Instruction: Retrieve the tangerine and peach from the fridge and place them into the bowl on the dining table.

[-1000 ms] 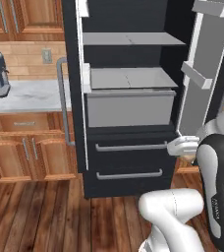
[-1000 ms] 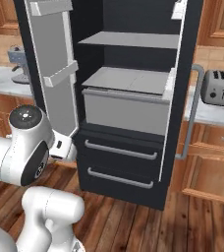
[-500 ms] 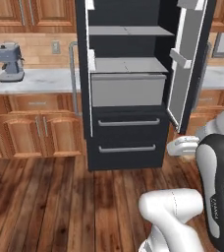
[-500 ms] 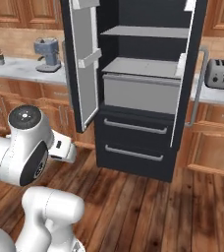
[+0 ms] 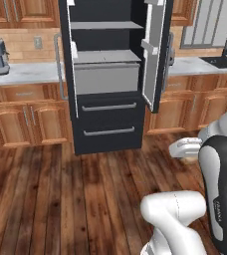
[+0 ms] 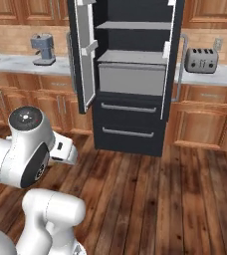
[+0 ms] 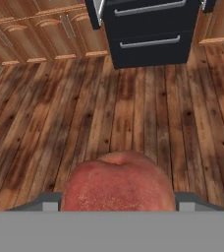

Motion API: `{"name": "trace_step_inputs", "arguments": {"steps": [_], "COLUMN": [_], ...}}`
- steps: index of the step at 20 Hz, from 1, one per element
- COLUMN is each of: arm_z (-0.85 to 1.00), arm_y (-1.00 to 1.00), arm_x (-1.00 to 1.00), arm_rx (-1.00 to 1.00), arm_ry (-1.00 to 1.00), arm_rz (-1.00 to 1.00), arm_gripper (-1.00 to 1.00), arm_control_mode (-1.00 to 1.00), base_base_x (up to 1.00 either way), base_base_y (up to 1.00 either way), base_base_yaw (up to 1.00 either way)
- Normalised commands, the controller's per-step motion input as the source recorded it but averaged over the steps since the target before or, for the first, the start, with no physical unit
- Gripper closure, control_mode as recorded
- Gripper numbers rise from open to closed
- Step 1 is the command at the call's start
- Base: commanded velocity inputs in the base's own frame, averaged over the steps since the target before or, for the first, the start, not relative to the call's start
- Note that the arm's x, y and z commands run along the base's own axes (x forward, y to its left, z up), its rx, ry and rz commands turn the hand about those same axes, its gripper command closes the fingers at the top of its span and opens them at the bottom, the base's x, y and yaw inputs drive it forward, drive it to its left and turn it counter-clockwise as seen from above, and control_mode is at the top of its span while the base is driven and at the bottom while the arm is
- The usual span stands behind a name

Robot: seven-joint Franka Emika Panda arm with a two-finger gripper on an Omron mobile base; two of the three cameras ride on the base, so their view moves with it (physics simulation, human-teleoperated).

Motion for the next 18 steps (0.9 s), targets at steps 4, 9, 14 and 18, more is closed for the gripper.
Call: {"name": "trace_step_inputs", "arguments": {"steps": [4,9,14,18], "arm_z": [0.0,0.0,0.0,0.0], "arm_y": [0.0,0.0,0.0,0.0], "arm_x": [0.0,0.0,0.0,0.0], "arm_rx": [0.0,0.0,0.0,0.0], "arm_ry": [0.0,0.0,0.0,0.0], "arm_rz": [0.0,0.0,0.0,0.0], "arm_gripper": [1.0,1.0,1.0,1.0], "arm_control_mode": [1.0,1.0,1.0,1.0], "base_base_x": [-1.0,-1.0,-1.0,-1.0], "base_base_y": [0.2,0.19,0.2,0.16], "base_base_yaw": [-0.26,-0.2,-0.12,-0.07]}}
